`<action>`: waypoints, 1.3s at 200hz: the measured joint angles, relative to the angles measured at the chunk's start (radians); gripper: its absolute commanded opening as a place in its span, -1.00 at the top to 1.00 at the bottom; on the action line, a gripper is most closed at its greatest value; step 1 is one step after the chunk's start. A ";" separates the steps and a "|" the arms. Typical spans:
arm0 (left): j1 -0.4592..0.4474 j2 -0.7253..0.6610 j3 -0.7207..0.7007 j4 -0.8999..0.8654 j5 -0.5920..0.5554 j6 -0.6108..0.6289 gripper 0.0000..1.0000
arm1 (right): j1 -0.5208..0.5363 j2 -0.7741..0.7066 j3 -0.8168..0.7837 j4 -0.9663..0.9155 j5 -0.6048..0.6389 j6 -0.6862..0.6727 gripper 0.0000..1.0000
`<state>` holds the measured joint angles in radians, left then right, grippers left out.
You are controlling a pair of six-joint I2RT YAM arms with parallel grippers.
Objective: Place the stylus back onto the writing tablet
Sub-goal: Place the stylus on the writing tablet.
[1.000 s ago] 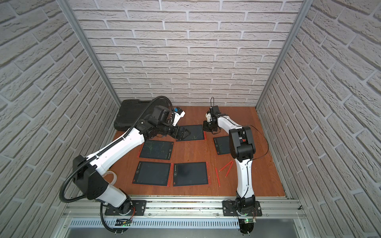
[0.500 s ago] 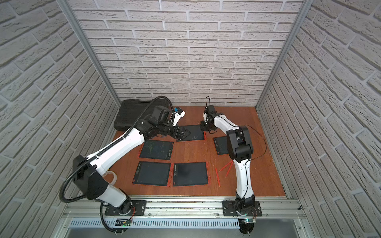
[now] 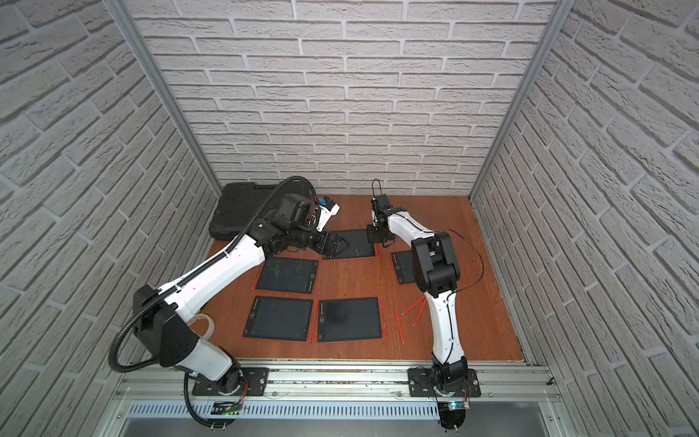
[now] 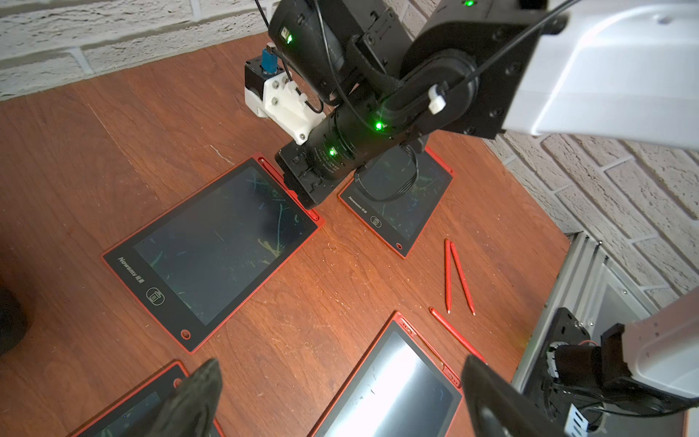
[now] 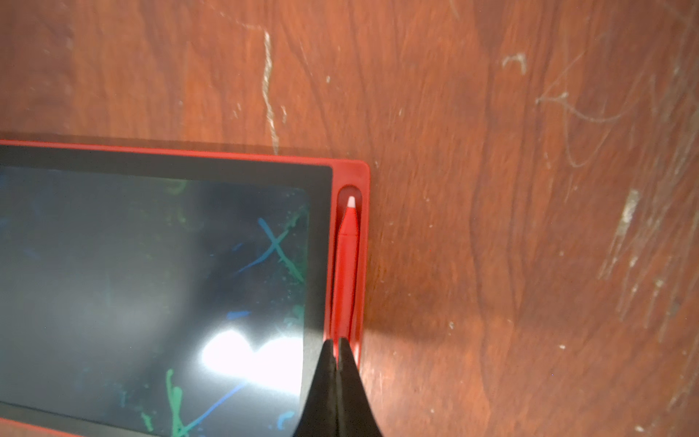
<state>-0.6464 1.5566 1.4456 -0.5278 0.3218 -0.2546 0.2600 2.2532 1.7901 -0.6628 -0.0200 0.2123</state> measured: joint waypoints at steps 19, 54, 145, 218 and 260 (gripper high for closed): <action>0.000 0.000 0.000 0.000 0.000 0.000 -0.97 | 0.004 0.014 0.009 -0.007 0.009 -0.008 0.93; 0.000 0.000 0.000 0.000 0.000 0.000 -0.96 | 0.014 0.016 0.018 -0.021 0.030 -0.018 0.93; 0.000 0.000 0.000 0.000 0.001 0.000 -0.97 | 0.024 0.023 0.029 -0.031 0.062 -0.021 0.92; -0.017 0.000 0.000 0.000 -0.006 0.001 -0.96 | 0.024 -0.017 -0.024 -0.023 0.053 -0.017 0.79; -0.026 0.000 0.000 -0.002 -0.006 0.008 -0.97 | 0.026 -0.190 -0.223 0.012 0.047 -0.010 0.69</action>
<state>-0.6720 1.5566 1.4456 -0.5297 0.3153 -0.2466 0.2859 2.0632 1.5673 -0.6510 0.0273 0.2028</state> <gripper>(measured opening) 0.983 0.143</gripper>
